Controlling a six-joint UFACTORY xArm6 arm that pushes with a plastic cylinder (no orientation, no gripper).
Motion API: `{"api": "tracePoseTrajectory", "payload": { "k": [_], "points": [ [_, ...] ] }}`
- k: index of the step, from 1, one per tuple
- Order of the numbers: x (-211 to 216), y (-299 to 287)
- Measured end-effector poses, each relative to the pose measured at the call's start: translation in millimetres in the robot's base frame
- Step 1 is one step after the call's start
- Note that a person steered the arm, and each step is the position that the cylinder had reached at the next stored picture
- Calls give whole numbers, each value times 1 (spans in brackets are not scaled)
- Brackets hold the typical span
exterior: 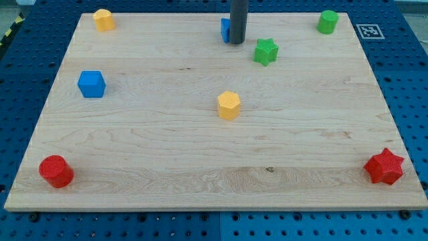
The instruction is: Point your arm at red circle
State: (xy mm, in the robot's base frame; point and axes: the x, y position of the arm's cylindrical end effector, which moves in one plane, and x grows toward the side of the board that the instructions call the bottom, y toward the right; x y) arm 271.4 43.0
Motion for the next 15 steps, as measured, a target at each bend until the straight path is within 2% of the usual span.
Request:
{"api": "tracePoseTrajectory", "payload": {
  "k": [4, 5, 6, 9, 10, 11, 12, 13, 14, 15],
  "points": [
    [-15, -22],
    [-2, -22],
    [42, -20],
    [64, -14],
    [99, -12],
    [107, -42],
    [109, -116],
    [143, -161],
    [186, -180],
    [207, -217]
  ]
}}
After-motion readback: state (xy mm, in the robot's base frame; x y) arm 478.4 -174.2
